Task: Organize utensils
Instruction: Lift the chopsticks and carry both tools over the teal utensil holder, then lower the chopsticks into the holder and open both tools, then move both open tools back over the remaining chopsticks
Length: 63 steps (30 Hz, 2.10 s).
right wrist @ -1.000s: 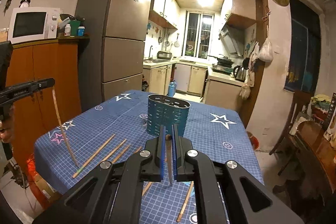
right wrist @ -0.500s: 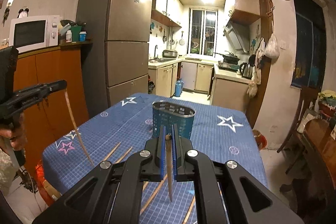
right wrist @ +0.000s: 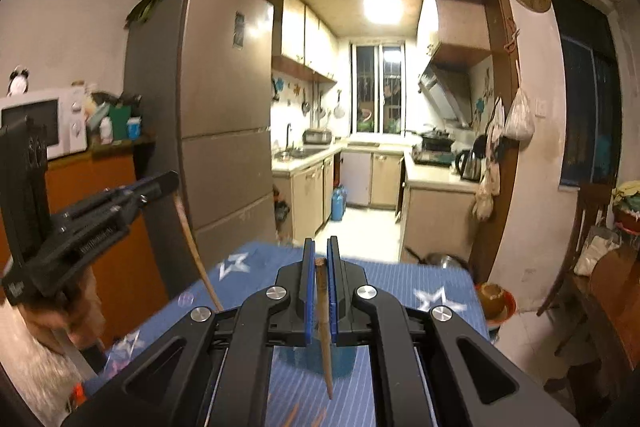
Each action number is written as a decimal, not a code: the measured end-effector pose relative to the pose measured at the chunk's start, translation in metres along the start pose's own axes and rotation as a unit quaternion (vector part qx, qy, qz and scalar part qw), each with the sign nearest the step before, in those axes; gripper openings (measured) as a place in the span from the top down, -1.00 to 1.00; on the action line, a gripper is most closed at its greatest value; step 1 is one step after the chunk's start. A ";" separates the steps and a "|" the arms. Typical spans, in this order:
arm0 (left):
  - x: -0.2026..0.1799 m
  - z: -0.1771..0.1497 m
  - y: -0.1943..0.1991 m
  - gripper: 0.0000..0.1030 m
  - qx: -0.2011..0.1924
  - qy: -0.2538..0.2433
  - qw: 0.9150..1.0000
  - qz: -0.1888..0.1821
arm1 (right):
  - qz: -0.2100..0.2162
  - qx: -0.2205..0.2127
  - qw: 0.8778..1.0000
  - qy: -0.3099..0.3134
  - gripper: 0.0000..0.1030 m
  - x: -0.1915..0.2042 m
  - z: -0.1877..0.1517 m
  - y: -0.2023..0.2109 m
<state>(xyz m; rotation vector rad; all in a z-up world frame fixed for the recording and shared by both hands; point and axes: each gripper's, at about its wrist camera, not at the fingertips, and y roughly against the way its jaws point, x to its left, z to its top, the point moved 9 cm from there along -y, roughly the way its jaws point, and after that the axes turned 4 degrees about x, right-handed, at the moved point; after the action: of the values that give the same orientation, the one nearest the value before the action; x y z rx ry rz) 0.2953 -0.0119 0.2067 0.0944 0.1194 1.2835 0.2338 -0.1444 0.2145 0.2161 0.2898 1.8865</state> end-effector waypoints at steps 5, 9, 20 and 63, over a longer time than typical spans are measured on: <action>0.009 0.013 -0.045 0.89 -0.013 0.011 1.000 0.008 | -0.007 -0.021 1.000 -0.010 0.87 -0.010 0.036 -0.037; 0.014 0.004 -0.075 0.89 0.000 0.014 1.000 0.012 | -0.020 -0.025 0.999 -0.018 0.87 -0.019 0.041 -0.068; 0.018 -0.062 -0.131 0.89 0.056 0.000 0.998 0.015 | -0.034 0.016 0.998 -0.057 0.87 -0.040 -0.008 -0.151; 0.070 -0.267 0.158 -0.06 0.144 0.052 0.980 0.124 | -0.106 0.096 0.989 0.042 -0.48 0.044 -0.326 0.093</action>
<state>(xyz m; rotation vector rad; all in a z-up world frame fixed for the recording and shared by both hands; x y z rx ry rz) 0.1266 0.1004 -0.0389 0.2972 0.3943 1.5142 0.0407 -0.1621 -0.0676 0.2266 0.5326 1.6589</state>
